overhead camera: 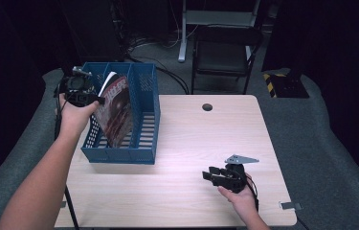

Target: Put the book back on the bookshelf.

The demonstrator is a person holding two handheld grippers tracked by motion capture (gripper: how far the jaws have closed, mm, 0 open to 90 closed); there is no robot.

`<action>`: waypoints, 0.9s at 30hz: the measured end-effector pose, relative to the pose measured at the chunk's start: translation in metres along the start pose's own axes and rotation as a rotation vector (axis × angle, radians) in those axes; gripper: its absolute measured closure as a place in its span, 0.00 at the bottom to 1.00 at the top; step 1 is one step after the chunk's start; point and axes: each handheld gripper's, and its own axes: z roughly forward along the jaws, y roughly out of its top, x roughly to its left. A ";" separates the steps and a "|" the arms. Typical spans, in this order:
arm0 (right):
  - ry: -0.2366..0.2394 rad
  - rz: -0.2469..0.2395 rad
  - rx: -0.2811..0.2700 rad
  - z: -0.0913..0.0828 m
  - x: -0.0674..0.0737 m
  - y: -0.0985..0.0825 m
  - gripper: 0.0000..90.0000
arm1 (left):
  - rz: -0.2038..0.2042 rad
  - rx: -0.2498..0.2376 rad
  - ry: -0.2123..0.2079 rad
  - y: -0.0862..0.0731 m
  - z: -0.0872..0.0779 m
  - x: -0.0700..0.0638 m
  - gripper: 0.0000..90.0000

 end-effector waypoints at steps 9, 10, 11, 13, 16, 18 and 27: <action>-0.004 0.005 0.001 -0.001 0.000 0.000 0.63 | -0.014 -0.002 0.003 0.001 0.000 0.003 0.90; -0.004 0.003 0.001 -0.001 0.000 0.000 0.63 | -0.014 0.000 0.006 0.001 0.000 0.004 0.90; -0.002 0.002 -0.001 0.000 0.000 0.000 0.63 | -0.018 -0.006 0.005 0.001 0.001 0.004 0.90; -0.003 -0.002 0.000 0.000 0.000 0.000 0.63 | -0.020 -0.006 0.008 0.001 0.001 0.005 0.91; -0.002 -0.002 0.000 0.000 0.000 0.000 0.63 | -0.030 -0.003 0.001 0.001 0.001 0.005 0.92; -0.002 -0.002 -0.001 0.000 0.000 0.000 0.63 | -0.036 0.000 -0.001 0.001 0.001 0.005 0.92; -0.003 0.001 0.000 -0.001 0.000 0.000 0.63 | -0.052 -0.007 0.026 0.003 0.001 0.006 0.93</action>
